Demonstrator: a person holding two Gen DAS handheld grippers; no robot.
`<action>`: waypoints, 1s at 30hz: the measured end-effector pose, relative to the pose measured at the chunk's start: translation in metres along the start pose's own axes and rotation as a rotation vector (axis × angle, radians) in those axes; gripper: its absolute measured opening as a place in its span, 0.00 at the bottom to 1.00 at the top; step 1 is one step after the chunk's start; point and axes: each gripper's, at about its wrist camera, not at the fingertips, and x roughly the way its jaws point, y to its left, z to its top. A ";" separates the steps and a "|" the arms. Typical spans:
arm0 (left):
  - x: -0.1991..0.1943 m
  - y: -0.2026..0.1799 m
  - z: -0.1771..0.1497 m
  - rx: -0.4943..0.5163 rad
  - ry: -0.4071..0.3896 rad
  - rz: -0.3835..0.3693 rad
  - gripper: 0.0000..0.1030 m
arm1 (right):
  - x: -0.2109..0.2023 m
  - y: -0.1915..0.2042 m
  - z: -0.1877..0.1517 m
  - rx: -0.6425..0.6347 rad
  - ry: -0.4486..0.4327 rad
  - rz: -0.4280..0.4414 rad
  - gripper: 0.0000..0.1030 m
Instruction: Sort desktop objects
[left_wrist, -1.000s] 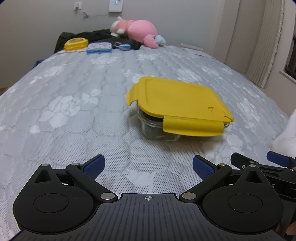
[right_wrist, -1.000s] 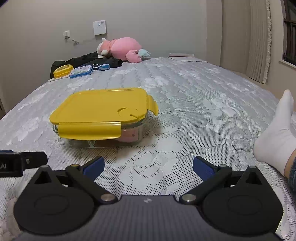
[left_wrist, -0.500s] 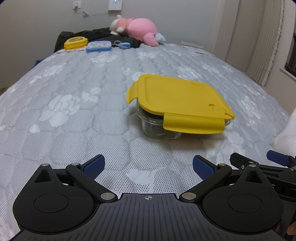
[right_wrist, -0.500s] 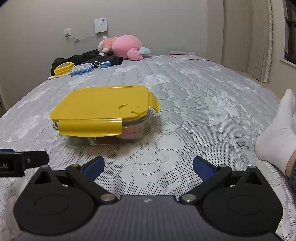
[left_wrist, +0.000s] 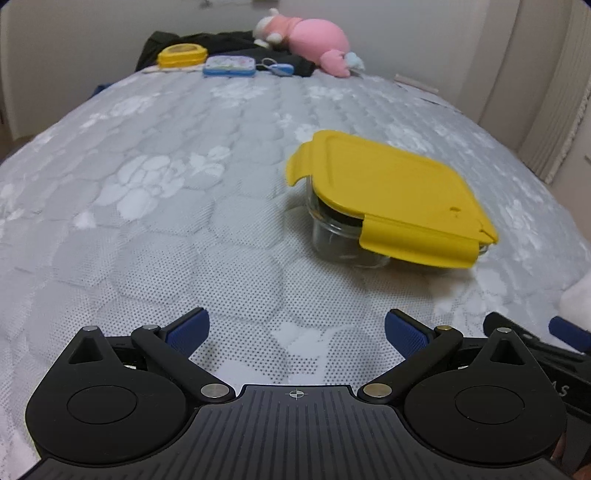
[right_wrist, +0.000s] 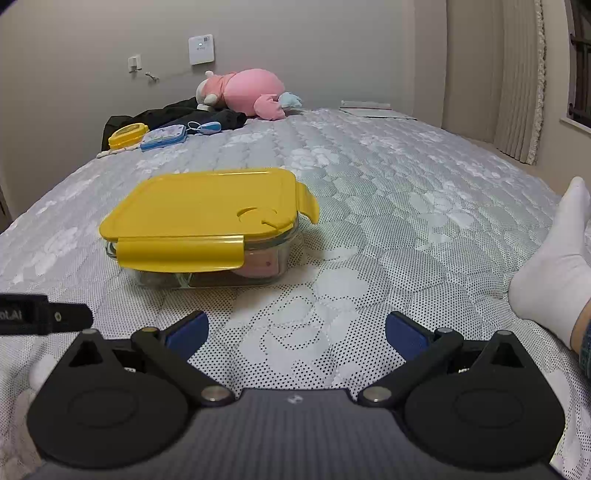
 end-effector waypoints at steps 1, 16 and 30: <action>-0.001 0.000 0.000 0.002 -0.003 -0.005 1.00 | 0.000 0.000 0.000 0.000 0.000 0.000 1.00; 0.003 -0.010 -0.003 0.054 -0.011 0.008 1.00 | 0.005 -0.002 -0.002 -0.004 0.006 -0.001 1.00; 0.013 -0.012 -0.019 0.095 0.064 -0.004 1.00 | 0.012 -0.008 -0.013 0.023 0.064 -0.018 1.00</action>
